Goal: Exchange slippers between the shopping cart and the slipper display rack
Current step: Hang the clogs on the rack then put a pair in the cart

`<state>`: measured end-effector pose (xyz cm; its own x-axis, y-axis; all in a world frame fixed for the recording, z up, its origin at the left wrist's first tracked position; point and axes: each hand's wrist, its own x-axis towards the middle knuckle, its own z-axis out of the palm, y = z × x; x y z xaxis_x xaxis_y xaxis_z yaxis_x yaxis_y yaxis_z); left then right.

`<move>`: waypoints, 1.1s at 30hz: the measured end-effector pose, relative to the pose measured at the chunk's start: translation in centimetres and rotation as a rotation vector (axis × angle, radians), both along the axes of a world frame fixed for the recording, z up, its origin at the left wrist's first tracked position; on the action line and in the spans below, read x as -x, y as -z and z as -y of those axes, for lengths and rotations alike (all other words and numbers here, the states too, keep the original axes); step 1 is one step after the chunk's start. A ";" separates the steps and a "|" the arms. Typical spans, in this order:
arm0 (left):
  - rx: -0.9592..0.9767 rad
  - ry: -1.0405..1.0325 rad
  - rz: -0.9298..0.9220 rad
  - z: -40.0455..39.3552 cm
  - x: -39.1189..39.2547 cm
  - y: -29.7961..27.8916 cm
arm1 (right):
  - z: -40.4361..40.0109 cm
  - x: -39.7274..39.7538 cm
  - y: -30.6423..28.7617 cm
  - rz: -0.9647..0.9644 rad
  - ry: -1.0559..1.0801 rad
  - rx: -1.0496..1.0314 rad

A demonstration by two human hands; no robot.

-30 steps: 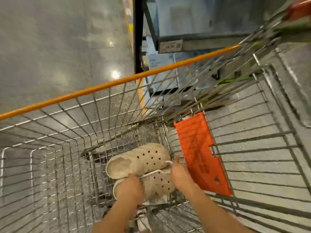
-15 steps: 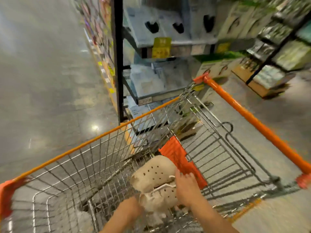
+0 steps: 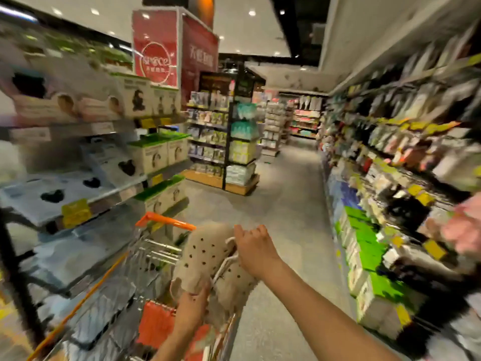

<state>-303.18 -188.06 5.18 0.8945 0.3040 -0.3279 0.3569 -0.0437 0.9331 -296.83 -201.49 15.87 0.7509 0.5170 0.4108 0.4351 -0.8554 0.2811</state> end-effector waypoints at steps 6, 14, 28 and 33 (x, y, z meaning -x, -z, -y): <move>0.125 0.234 0.321 12.3 1.5 -7.8 | 12.2 8.8 -11.1 0.089 0.252 -0.032; 0.183 0.555 0.656 28.9 17.0 -15.2 | 27.6 28.3 -17.0 0.244 0.754 -0.209; 0.382 1.224 0.754 36.9 46.1 -18.9 | 31.6 62.2 -20.0 0.788 1.072 -0.683; 0.421 1.665 0.837 34.8 52.7 -17.7 | 26.6 70.5 -19.4 0.813 1.221 -0.625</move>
